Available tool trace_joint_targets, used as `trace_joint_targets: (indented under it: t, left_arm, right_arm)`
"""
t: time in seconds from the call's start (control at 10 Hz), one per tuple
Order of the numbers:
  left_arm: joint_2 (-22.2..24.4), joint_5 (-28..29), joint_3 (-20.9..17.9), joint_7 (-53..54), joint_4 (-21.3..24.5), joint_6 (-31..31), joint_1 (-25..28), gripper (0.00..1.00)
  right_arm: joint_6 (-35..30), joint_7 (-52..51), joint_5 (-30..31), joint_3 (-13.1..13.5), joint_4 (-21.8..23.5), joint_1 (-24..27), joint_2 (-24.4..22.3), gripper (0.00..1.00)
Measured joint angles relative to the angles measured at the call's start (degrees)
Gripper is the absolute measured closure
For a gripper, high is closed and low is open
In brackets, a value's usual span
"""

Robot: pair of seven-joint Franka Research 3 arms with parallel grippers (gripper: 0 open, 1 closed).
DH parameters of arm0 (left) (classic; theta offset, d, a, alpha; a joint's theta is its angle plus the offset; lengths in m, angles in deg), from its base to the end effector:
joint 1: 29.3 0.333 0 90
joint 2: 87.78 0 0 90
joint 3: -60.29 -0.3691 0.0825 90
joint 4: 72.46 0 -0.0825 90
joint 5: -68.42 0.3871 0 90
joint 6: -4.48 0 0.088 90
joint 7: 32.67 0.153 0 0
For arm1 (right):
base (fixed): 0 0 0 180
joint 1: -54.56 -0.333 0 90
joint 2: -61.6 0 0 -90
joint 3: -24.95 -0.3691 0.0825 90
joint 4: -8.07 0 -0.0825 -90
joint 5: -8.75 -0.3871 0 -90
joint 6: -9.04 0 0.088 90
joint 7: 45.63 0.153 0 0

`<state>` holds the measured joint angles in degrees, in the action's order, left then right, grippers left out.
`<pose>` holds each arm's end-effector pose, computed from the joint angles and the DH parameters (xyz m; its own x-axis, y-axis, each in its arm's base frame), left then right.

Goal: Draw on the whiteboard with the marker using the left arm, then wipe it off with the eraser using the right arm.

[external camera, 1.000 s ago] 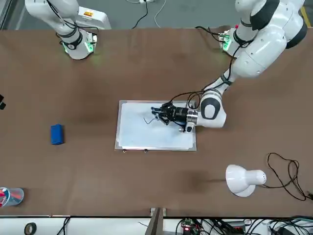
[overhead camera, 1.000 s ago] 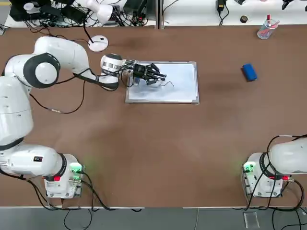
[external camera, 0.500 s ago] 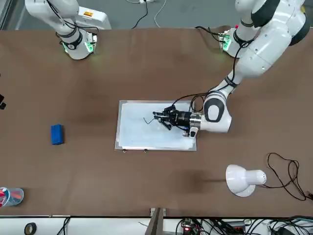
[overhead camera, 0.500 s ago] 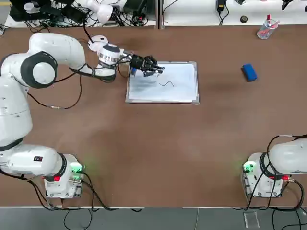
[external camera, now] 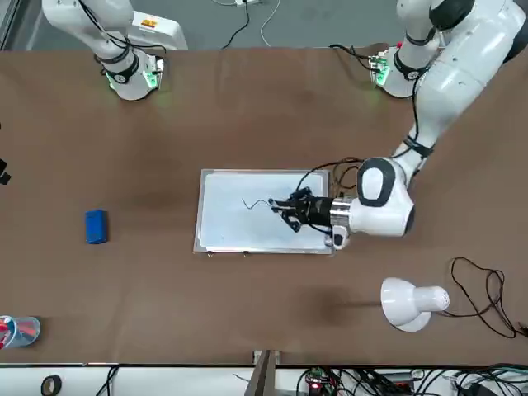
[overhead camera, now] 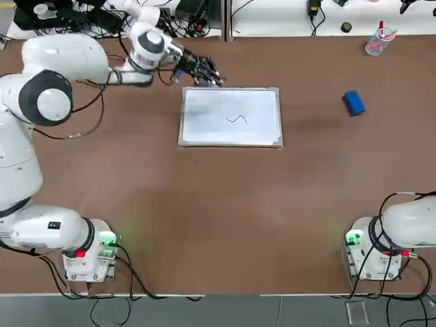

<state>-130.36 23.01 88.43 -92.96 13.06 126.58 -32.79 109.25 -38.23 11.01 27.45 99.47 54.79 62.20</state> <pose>0.6559 -0.3860 0.3017 0.3296 0.4705 -0.8185 0.9085 -0.3940 0.1393 0.5841 -0.0330 0.6314 0.9748 -0.1683 0.1466 -0.1732 -0.9847 0.0212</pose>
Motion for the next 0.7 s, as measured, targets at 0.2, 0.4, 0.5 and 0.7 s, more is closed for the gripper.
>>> trace_joint_targets:
  t: [0.2,0.4,0.5,0.7]
  left_arm:
    - [1.15,10.56,-0.01,-0.89,-2.76,-4.56,1.32,0.82]
    - [3.06,21.82,0.03,-0.56,-3.73,-8.96,2.34,0.82]
    - [4.24,26.97,0.03,0.25,-3.95,-11.05,2.56,0.82]
    - [6.72,34.50,-0.09,3.89,-4.06,-14.98,2.86,0.82]
  right_arm:
    - [0.00,0.00,0.00,0.00,0.01,0.00,0.00,0.00]
    - [0.01,0.00,0.00,0.00,0.13,0.00,0.00,0.00]
    - [0.04,0.00,0.00,-0.03,0.41,0.00,0.01,0.00]
    - [0.07,0.00,0.00,-0.80,1.11,0.21,0.02,0.00]
